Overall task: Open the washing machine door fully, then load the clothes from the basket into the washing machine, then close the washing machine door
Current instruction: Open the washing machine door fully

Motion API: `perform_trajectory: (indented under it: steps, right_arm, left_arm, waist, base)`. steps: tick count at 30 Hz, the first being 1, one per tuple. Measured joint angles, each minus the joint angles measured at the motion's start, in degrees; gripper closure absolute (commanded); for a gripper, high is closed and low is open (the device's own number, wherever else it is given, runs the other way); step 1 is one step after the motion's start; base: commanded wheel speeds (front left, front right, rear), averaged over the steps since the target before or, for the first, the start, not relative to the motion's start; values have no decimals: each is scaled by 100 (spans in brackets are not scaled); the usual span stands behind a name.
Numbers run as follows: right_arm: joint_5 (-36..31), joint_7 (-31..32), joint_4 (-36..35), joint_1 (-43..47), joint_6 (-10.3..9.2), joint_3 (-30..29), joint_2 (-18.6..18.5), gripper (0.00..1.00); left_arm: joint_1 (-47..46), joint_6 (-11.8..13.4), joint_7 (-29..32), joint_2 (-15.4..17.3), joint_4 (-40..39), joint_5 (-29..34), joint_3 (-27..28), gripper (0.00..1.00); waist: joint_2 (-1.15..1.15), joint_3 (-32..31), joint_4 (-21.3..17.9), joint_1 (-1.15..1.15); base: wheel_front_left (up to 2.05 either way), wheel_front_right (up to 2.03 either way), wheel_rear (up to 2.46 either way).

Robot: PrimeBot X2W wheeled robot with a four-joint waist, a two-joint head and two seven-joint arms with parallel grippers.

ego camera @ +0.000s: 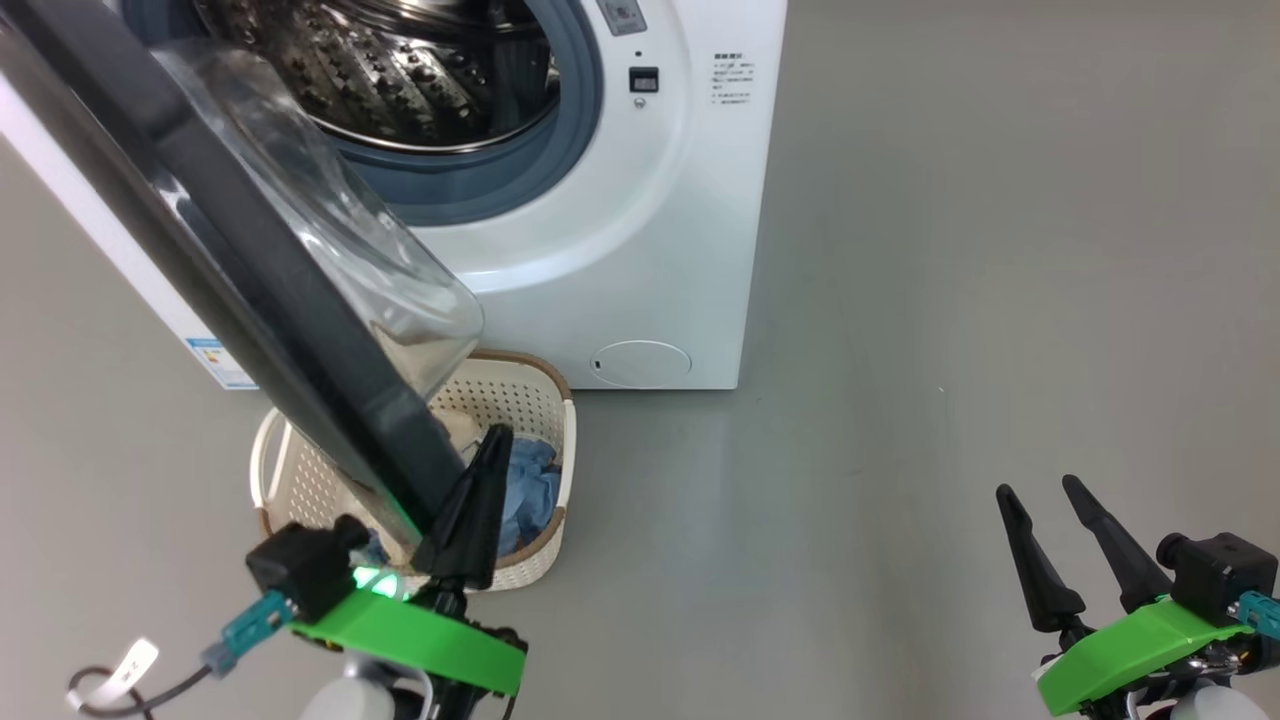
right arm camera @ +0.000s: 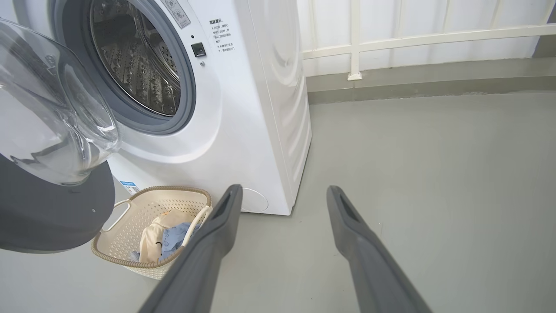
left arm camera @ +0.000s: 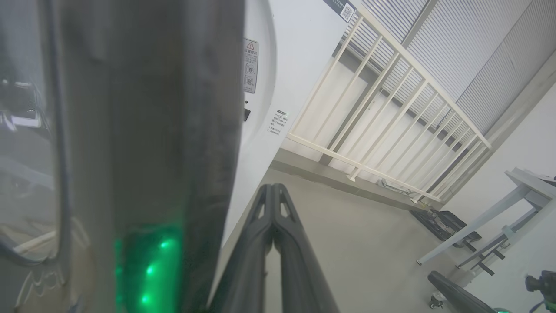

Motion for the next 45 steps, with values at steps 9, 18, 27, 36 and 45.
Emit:
perform_trajectory:
  steps: [9,18,27,36,45]
  right_arm:
    - [-53,0,-59,14,0,-136,7,0]
    - [-136,0,-131,23,0,-222,15,0]
    - [-140,0,-180,38,0,-256,23,0]
    - [-141,0,-237,124,0,-283,22,0]
    - [-154,0,-265,141,0,-289,21,0]
  left_arm:
    - [433,94,0,32,-301,55,213,100]
    - [933,169,0,48,-717,289,572,100]
    - [1276,249,0,81,-907,504,1215,100]
    - [1378,438,-1,252,-818,543,2165,100]
    - [1207,519,-1,553,-372,601,2980,100]
  waist:
    - [0,-38,165,0]
    - [0,-61,383,0]
    - [0,-57,579,0]
    - [0,-11,735,0]
    - [0,103,789,0]
  base:
    - [0,0,0]
    - [0,0,0]
    - [0,0,0]
    - [0,0,0]
    - [0,0,0]
